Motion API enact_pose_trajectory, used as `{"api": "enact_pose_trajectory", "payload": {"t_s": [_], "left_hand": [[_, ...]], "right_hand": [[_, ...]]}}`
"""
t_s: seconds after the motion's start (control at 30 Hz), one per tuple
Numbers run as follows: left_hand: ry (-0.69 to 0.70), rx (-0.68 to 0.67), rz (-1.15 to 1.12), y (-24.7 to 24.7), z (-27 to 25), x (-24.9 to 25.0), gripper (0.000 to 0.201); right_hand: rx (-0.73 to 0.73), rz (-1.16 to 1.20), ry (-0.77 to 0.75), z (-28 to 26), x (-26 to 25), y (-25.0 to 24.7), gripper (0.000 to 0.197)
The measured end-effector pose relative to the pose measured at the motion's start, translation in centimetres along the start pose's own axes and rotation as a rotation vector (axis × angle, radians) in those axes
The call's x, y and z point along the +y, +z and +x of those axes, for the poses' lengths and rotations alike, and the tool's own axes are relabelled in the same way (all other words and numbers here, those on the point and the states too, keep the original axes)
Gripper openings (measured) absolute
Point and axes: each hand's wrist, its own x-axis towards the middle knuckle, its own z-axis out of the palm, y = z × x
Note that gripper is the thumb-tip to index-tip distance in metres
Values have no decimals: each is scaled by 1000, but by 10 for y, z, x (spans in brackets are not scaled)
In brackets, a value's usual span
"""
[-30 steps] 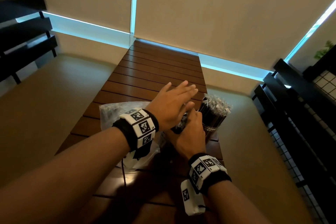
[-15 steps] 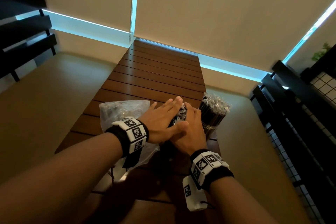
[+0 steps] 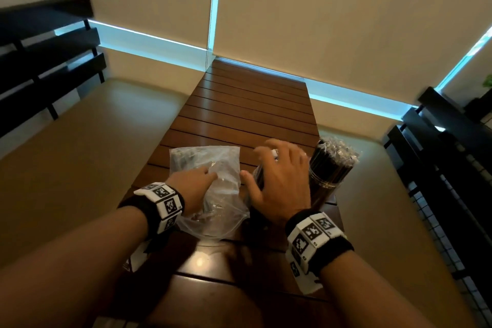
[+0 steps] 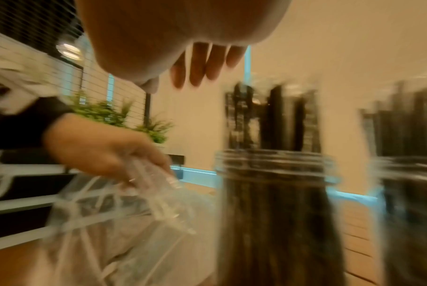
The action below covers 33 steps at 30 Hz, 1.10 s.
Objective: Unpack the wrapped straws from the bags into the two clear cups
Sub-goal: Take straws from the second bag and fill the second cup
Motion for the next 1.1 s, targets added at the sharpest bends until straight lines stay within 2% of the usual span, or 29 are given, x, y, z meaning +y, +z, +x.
{"api": "enact_pose_trajectory", "payload": {"t_s": [0.03,0.07,0.13,0.17,0.2,0.3,0.33,0.37,0.47,0.5,0.6,0.63,0.7,0.77,0.9,0.97,1.1], "left_hand": [[-26,35,-67,-2,1,-3,55],[-43,72,-138,-5,2,-6,50],[-37,142,-237,-12,2,-11,46],[-14,168,-258,-15,1,-13,45],[16,179,-271,-19,0,-14,43],[136,193,-303,-27,-5,-15,35],[165,212,-321,-27,-6,-16,36],[182,238,-343,-27,-7,-17,39],[214,278,-386,-26,-7,-20,45],[233,279,-387,-26,-8,-20,46],[264,286,-406,-27,-11,-24,42],[267,290,-415,-27,-11,-26,41],[272,290,-411,-25,-11,-29,39],[275,279,-412,-22,-10,-32,39],[274,283,-410,-18,-7,-34,37],[259,281,-403,-16,-4,-35,39],[162,296,-359,-14,4,-34,43]], "right_hand": [[-4,62,-101,-1,-12,1,28],[-102,123,-194,-3,-25,4,19],[-488,185,-266,-6,-49,16,16],[-648,209,-225,-5,-58,26,14],[-733,240,-143,-5,-64,40,11],[-728,295,144,-1,-78,74,29],[-723,286,189,1,-81,82,35],[-781,268,228,3,-84,87,39],[-1055,234,266,5,-86,104,42],[-1091,249,284,6,-87,110,43],[-977,234,415,8,-88,132,54],[-995,223,430,9,-89,130,52],[-1058,211,430,12,-90,125,44],[-1042,185,428,15,-89,119,43],[-1100,59,292,11,-91,125,38],[-1116,46,288,14,-90,121,33],[-960,57,311,22,-86,94,26]]}}
